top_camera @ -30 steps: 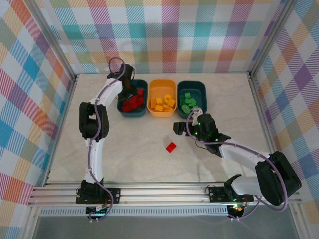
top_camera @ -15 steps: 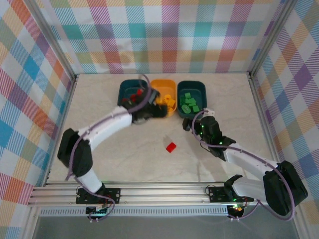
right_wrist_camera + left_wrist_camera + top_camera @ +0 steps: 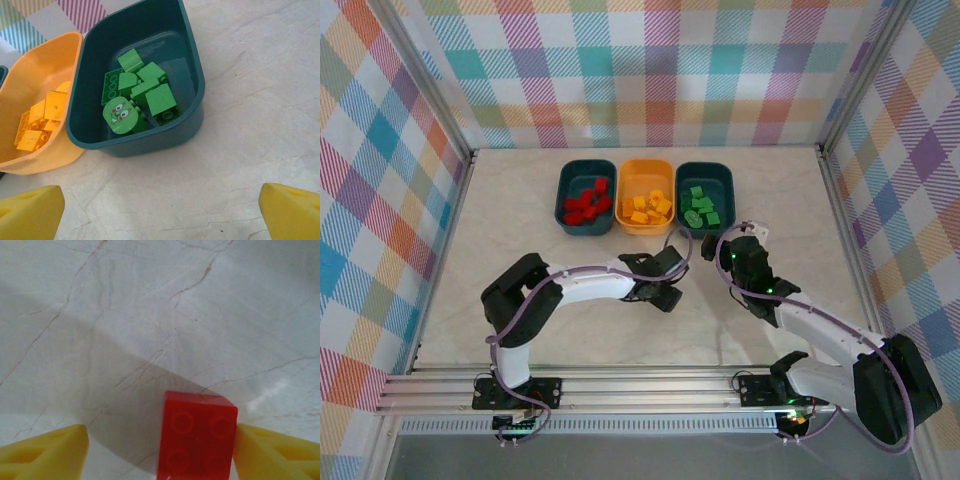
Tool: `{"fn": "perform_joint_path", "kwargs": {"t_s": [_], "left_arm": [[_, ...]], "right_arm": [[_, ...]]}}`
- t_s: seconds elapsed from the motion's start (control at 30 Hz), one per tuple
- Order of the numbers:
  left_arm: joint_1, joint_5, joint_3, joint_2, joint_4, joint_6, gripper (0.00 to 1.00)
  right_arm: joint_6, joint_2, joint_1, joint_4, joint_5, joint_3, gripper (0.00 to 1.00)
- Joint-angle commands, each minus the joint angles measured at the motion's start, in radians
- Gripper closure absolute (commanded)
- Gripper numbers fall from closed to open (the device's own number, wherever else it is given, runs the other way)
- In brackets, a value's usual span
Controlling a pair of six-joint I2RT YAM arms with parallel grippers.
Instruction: Sort the legos into containers by color
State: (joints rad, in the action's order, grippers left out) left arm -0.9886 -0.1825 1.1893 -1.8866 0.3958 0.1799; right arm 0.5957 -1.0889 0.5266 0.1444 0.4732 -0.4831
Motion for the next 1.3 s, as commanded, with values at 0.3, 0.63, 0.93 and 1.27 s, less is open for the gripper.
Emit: {"fn": "perform_joint_path", "kwargs": {"t_s": [0.3, 0.63, 0.93, 1.27], "left_arm": [[-0.017, -0.075, 0.029, -0.034, -0.010, -0.039, 0.71], [0.086, -0.273, 0.044, 0.125, 0.046, 0.038, 0.83], [0.467, -0.193, 0.284, 0.115, 0.165, 0.228, 0.82], [0.669, -0.072, 0.862, -0.351, 0.468, 0.258, 0.83]], "right_arm": [[0.018, 0.015, -0.010, 0.002, 0.003, 0.014, 0.00], [0.016, 0.004, -0.011, 0.010, -0.004, 0.014, 0.00], [0.021, -0.015, -0.011, 0.015, -0.036, 0.005, 0.00], [0.014, -0.009, -0.011, 0.011, -0.054, 0.001, 0.00]]}}
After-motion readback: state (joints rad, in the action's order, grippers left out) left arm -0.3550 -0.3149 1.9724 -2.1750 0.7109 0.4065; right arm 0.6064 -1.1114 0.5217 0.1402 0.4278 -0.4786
